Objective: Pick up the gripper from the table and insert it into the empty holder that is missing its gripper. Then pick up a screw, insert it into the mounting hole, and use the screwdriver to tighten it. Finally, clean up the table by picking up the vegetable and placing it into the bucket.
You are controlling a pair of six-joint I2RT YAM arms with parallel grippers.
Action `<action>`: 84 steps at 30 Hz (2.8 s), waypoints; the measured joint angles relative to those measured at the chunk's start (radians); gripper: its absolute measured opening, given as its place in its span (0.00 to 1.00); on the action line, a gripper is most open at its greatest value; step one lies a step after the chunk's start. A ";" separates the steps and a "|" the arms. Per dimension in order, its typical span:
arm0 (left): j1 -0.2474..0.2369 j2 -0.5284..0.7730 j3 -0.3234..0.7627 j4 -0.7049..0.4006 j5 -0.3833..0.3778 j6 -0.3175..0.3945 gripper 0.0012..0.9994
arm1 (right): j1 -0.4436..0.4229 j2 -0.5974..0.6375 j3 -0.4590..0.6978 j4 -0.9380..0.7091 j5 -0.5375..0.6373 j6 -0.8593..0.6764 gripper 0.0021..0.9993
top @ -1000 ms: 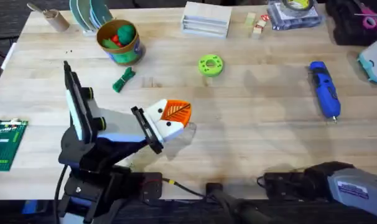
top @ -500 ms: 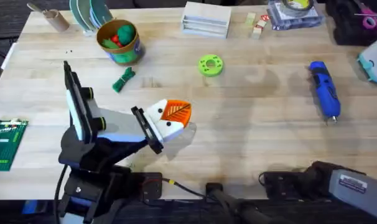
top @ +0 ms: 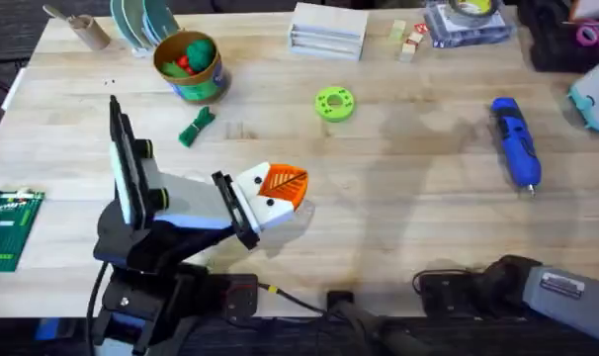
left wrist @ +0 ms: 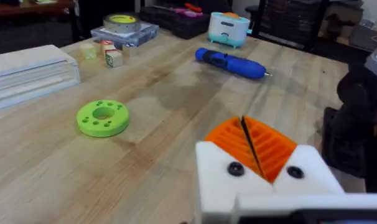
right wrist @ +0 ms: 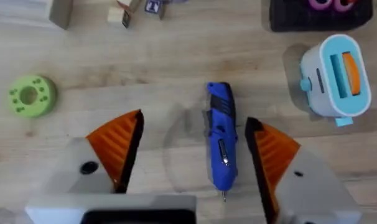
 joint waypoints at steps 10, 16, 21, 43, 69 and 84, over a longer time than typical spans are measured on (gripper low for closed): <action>0.000 0.000 0.000 -0.001 0.011 0.000 0.02 | 0.000 0.261 -0.055 0.011 0.117 -0.212 0.99; 0.000 0.000 0.000 -0.004 0.013 0.000 0.02 | 0.000 0.424 -0.059 0.065 0.218 -0.292 0.99; 0.000 0.000 0.000 -0.008 0.015 0.000 0.02 | 0.000 0.500 -0.060 0.116 0.218 -0.313 0.99; 0.000 0.000 0.000 -0.008 0.018 0.000 0.02 | -0.001 0.644 -0.083 0.098 0.155 -0.334 0.99; 0.000 0.000 0.000 -0.008 0.018 0.000 0.02 | -0.023 0.632 -0.147 0.158 0.174 -0.341 0.62; 0.000 0.000 0.000 -0.008 0.018 0.000 0.02 | -0.024 0.632 -0.153 0.159 0.177 -0.352 0.04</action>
